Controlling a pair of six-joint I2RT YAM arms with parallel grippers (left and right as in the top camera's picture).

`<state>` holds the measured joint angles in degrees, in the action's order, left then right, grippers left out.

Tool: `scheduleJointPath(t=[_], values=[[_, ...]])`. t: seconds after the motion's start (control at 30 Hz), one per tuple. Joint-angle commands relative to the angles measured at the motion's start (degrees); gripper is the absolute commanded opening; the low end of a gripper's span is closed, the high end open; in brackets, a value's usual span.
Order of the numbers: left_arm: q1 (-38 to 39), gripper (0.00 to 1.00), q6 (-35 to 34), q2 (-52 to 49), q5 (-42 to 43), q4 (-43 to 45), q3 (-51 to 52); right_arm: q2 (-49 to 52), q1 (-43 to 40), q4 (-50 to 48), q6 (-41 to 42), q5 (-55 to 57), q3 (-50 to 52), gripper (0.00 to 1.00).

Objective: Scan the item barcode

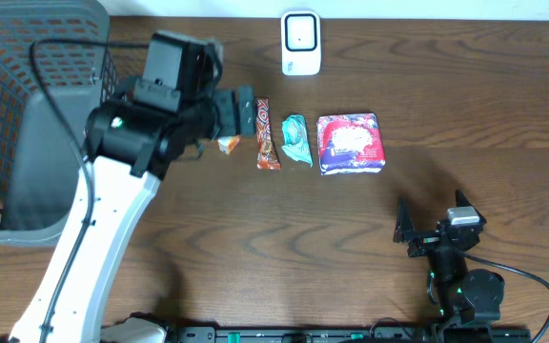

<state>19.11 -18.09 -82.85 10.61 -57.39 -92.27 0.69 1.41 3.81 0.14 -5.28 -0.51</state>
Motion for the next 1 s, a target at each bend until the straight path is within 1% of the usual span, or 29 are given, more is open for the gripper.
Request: scheduleJointPath(t=[0.0,0.17,0.37,0.97], values=[[-0.17,0.98,0.44,0.96,0.28,-4.61,-0.22,-0.31,0.50,0.17,-0.63,0.24,0.20,0.99],[-0.20,0.98,0.44,1.20,0.28,-12.50,-0.22,-0.31,0.50,0.17,-0.63,0.24,0.20,0.99],[-0.17,0.98,0.44,1.20,0.28,-16.98,-0.22,-0.31,0.50,0.17,-0.63,0.24,0.20,0.99],[-0.17,0.98,0.42,1.20,0.28,-17.40,-0.22,-0.31,0.50,0.17,-0.63,0.24,0.20,0.99]])
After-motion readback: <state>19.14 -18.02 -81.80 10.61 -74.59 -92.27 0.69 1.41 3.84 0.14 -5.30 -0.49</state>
